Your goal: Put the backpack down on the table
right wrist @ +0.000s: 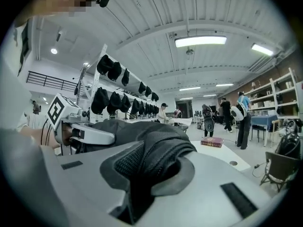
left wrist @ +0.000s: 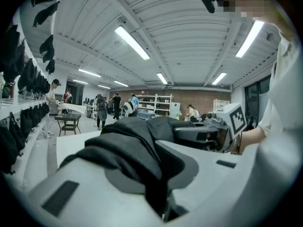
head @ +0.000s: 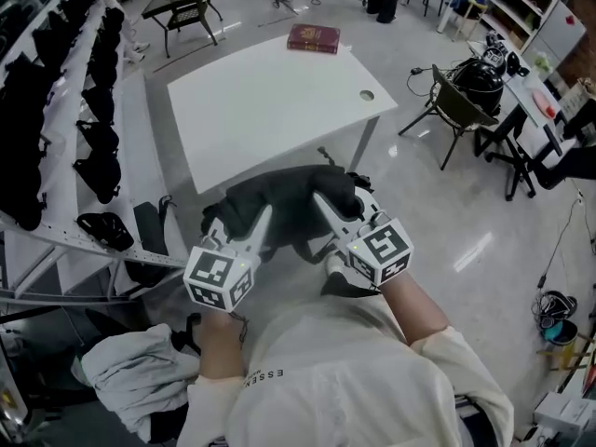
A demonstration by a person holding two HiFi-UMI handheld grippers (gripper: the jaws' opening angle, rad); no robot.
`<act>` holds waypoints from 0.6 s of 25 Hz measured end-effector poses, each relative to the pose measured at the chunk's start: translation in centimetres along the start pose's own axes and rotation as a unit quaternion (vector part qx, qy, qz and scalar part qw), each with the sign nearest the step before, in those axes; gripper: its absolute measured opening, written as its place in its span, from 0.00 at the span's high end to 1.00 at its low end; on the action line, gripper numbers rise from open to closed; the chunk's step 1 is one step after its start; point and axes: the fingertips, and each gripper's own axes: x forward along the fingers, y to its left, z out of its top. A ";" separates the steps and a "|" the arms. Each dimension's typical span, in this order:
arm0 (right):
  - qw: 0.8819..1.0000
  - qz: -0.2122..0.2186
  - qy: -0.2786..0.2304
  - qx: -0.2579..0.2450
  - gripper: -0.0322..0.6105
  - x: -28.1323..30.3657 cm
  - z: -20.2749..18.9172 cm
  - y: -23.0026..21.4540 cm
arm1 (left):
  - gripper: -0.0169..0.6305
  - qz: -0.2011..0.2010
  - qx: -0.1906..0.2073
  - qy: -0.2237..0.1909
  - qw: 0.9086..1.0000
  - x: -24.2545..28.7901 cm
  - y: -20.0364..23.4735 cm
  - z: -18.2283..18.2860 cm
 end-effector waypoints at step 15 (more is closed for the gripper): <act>0.996 0.083 0.006 -0.029 0.84 5.5 3.0 -16.7 | 0.88 0.073 -0.031 -0.018 0.997 15.4 2.6 5.9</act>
